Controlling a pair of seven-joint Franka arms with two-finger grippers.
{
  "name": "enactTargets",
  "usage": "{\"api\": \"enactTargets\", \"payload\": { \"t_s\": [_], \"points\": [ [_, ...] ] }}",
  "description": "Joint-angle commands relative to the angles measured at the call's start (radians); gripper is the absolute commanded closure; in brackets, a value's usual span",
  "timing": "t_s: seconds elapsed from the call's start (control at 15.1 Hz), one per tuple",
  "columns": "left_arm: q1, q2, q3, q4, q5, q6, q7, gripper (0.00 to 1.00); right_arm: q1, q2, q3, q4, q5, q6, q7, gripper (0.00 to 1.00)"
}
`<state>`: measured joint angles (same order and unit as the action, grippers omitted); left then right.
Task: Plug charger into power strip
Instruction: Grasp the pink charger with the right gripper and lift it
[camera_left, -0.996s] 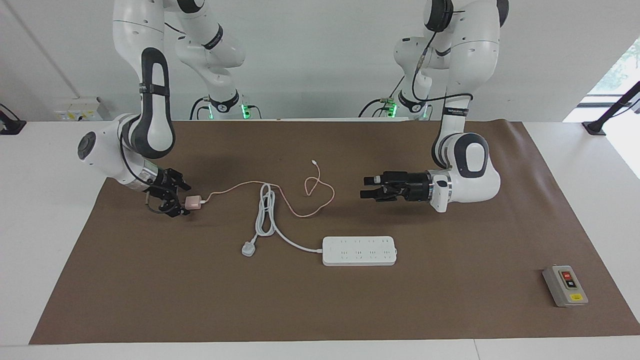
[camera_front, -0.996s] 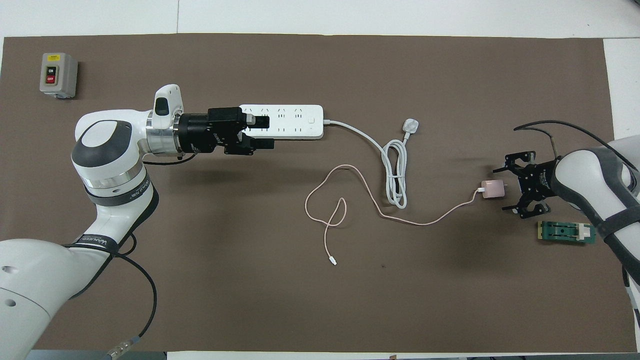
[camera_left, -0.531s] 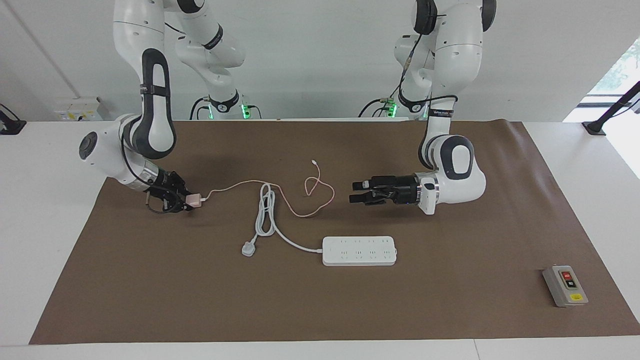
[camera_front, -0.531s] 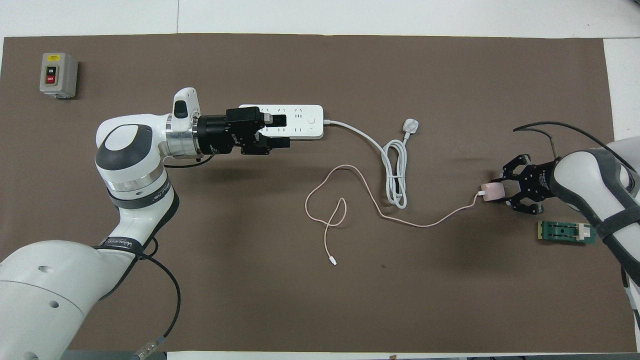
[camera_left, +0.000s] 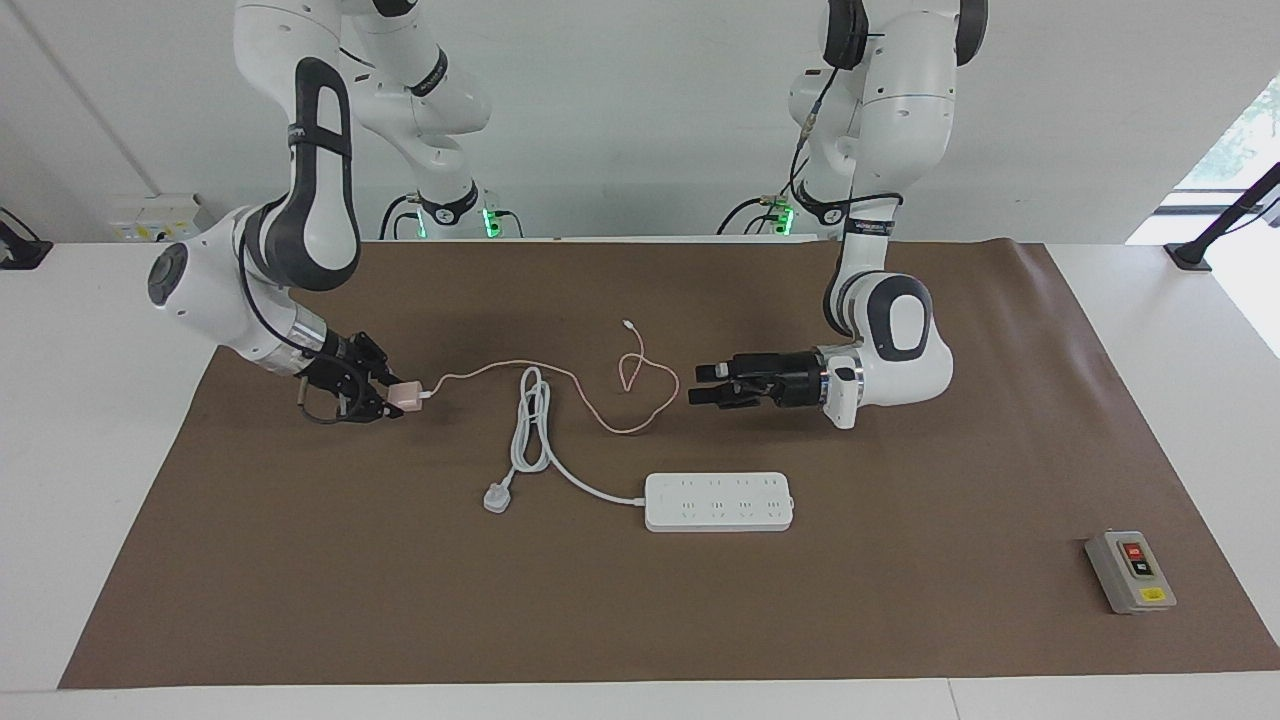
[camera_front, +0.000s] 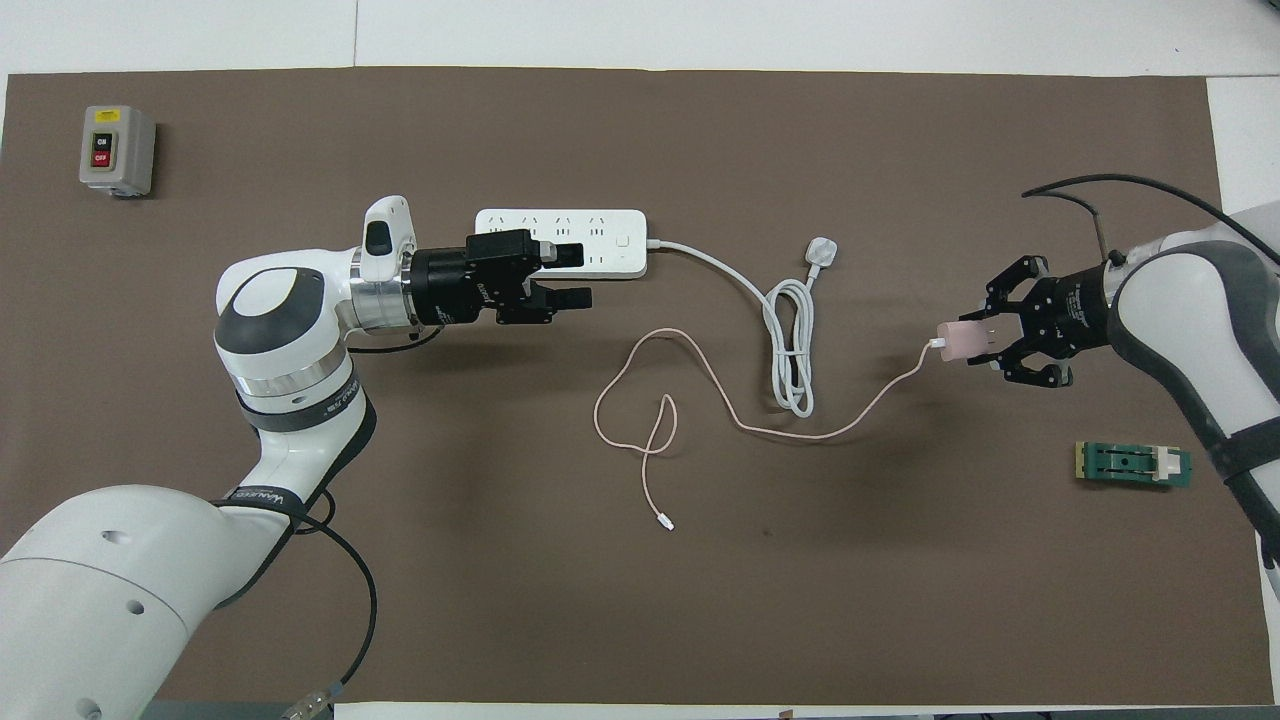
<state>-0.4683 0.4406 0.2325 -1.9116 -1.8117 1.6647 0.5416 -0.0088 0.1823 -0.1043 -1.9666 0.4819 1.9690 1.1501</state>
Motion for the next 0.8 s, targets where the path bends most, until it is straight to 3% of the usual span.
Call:
{"api": "enactTargets", "payload": {
  "t_s": [0.0, 0.33, 0.73],
  "points": [
    [-0.033, -0.006, 0.022, -0.024, -0.032, 0.032, 0.037, 0.00, 0.078, -0.014, 0.009, 0.060, 0.017, -0.027, 0.156, 1.00],
    [-0.030, -0.006, 0.022, -0.029, -0.034, 0.030, 0.044, 0.00, 0.219, -0.006, 0.009, 0.135, 0.059, -0.006, 0.319, 1.00],
    [-0.027, -0.006, 0.027, -0.029, -0.032, 0.026, 0.060, 0.00, 0.375, 0.002, 0.009, 0.132, 0.078, 0.169, 0.456, 1.00]
  ]
}}
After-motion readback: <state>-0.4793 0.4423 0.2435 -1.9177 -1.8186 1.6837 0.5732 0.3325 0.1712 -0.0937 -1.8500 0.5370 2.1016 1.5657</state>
